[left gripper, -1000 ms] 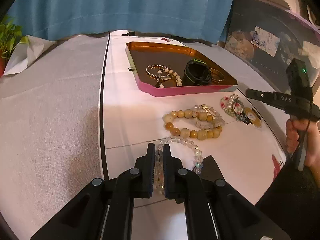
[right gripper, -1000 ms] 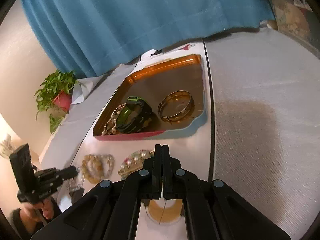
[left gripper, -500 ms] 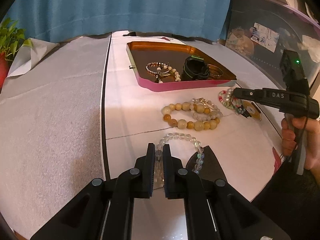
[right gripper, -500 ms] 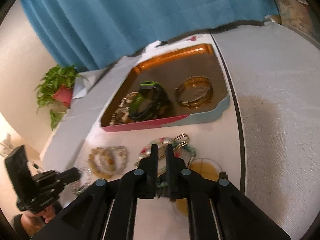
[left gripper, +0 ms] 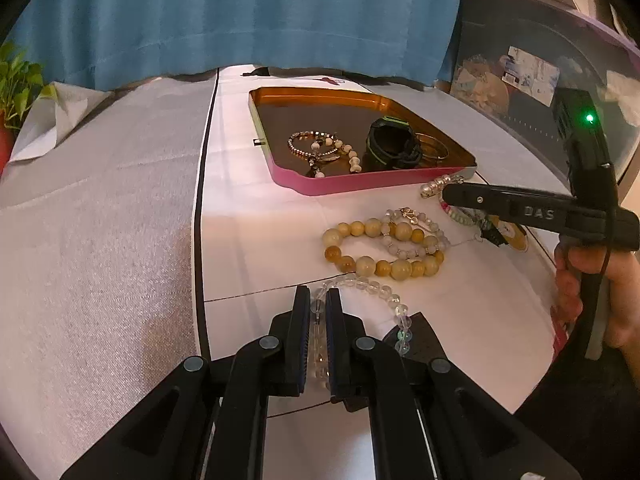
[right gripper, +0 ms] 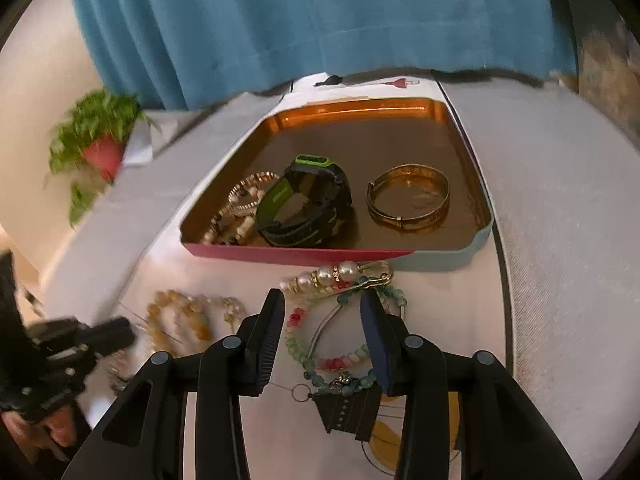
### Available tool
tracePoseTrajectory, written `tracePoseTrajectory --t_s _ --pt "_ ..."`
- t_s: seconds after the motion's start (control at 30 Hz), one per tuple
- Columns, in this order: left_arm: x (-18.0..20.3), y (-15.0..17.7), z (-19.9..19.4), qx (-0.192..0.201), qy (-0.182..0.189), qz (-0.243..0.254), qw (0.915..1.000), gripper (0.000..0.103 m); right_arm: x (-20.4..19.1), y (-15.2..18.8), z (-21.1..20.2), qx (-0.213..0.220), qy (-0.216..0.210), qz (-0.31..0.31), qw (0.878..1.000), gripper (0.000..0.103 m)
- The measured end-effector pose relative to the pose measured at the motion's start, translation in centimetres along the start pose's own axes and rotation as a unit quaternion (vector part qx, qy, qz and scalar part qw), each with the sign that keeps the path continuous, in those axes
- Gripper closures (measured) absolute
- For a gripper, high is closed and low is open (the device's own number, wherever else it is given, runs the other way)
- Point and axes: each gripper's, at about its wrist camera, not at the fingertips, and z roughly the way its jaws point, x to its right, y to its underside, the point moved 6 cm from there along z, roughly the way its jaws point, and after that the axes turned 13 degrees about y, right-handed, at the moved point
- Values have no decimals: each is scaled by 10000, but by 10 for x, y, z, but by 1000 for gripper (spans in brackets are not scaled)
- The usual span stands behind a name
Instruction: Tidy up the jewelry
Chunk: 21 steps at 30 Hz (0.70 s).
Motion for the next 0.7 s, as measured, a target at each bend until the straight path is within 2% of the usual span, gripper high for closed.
tracePoseTrajectory --t_s 0.03,0.07,0.13,0.27,0.37,0.47,0.5,0.57,0.6,0.7 --pt "0 0 0 0 -6 11 10000 98 1 0 1 -1 188 -89 9998 92" --pt "0 0 0 1 -4 11 10000 98 6 0 3 -37 252 2 9997 98" --pt "-1 0 0 6 14 -17 10000 98 16 0 2 -47 4 292 9996 98" --pt "0 2 -1 4 0 -12 10000 98 30 -5 -19 318 62 431 9985 96" --pt "1 2 -1 -11 -40 38 10000 98 24 -7 -21 395 202 99 9990 95" --pt "-1 1 -1 -4 -11 -34 10000 98 -2 -4 -20 336 -128 -275 9990 92" --pt "-2 1 -1 -2 20 -73 10000 98 -11 -3 -21 323 -221 -428 9983 86" --pt "-3 1 -1 -2 84 -126 9999 98 -20 -3 -20 302 -243 -621 9973 65" --pt "-3 1 -2 -6 100 -129 9999 98 -23 -4 -19 287 -274 -714 9967 49" --pt "-3 1 -2 -18 105 -113 9999 98 -28 -10 -22 379 -369 -945 9941 47"
